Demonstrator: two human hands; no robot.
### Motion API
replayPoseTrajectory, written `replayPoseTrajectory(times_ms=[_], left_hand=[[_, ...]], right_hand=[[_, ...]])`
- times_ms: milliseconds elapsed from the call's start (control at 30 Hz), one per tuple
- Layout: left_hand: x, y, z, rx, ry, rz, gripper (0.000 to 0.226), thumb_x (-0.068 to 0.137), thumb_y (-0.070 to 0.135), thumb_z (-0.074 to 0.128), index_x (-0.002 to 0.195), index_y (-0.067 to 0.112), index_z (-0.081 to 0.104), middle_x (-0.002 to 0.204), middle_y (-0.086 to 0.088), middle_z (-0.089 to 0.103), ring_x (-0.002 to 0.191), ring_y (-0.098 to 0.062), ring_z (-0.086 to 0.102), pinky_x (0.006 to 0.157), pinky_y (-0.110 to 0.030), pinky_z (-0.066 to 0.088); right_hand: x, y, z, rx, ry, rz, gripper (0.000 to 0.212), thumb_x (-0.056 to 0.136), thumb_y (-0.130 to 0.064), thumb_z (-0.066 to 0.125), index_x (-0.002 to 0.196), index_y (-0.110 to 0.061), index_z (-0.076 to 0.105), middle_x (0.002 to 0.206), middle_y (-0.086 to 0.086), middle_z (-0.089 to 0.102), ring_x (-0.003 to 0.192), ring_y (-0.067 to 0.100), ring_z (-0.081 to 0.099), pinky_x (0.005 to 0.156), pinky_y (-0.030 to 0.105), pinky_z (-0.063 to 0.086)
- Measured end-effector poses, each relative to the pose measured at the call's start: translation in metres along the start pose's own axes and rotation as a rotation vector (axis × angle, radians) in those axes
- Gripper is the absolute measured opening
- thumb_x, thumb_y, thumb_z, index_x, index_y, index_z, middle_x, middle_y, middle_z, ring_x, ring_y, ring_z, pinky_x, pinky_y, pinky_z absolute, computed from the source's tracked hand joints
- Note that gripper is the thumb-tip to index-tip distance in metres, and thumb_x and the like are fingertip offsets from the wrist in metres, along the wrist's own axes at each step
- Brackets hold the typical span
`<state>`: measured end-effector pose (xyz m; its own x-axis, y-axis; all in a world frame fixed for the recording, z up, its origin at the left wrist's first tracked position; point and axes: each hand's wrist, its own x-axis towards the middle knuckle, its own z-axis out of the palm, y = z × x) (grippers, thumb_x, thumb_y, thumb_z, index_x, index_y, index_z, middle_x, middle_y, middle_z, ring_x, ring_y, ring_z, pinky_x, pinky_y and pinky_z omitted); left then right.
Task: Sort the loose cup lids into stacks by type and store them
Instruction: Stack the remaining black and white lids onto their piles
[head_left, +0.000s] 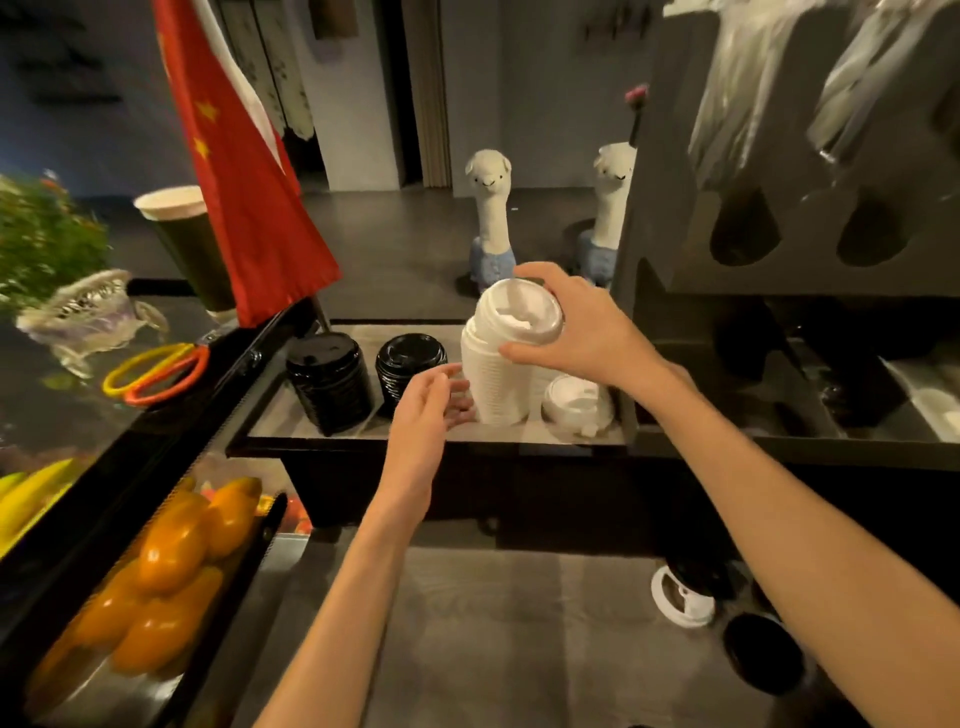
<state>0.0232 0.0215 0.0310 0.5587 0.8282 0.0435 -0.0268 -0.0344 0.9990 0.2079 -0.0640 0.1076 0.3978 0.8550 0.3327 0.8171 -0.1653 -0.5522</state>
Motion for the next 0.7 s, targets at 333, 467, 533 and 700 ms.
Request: replayPoseTrajectory(times_ms=[333, 467, 533, 700], left_hand=[[0.014, 0.010, 0.020, 0.151, -0.107, 0.086, 0.052, 0.109, 0.017, 0.039, 0.157, 0.035, 0.031, 0.154, 0.020, 0.037, 0.133, 0.008, 0.034, 0.102, -0.011, 0.028], [0.017, 0.005, 0.022, 0.173, -0.101, 0.059, 0.057, 0.108, 0.012, 0.038, 0.161, 0.031, 0.025, 0.164, 0.014, 0.031, 0.140, 0.006, 0.025, 0.110, -0.018, 0.022], [0.018, 0.004, 0.023, 0.183, -0.100, 0.053, 0.061, 0.107, 0.008, 0.038, 0.161, 0.031, 0.023, 0.165, 0.013, 0.028, 0.139, 0.006, 0.023, 0.113, -0.021, 0.020], [0.019, 0.004, 0.022, 0.171, -0.116, 0.121, 0.066, 0.104, 0.005, 0.041, 0.156, 0.041, 0.026, 0.142, 0.036, 0.035, 0.141, 0.009, 0.028, 0.114, -0.019, 0.024]], right_hand=[[0.037, -0.006, 0.024, -0.182, -0.062, 0.104, 0.084, 0.073, -0.066, 0.082, 0.143, -0.027, 0.055, 0.133, 0.003, 0.062, 0.124, 0.024, 0.057, 0.101, 0.046, 0.050], [0.032, -0.001, 0.035, -0.237, -0.047, 0.138, 0.088, 0.072, -0.071, 0.078, 0.142, -0.027, 0.050, 0.131, 0.009, 0.055, 0.121, 0.031, 0.056, 0.101, 0.044, 0.048], [0.033, 0.001, 0.038, -0.242, -0.051, 0.152, 0.088, 0.072, -0.072, 0.077, 0.142, -0.027, 0.048, 0.130, 0.009, 0.051, 0.120, 0.029, 0.054, 0.100, 0.041, 0.048], [0.035, 0.004, 0.040, -0.210, -0.060, 0.158, 0.090, 0.074, -0.070, 0.078, 0.144, -0.026, 0.044, 0.133, 0.008, 0.047, 0.124, 0.027, 0.049, 0.097, 0.036, 0.045]])
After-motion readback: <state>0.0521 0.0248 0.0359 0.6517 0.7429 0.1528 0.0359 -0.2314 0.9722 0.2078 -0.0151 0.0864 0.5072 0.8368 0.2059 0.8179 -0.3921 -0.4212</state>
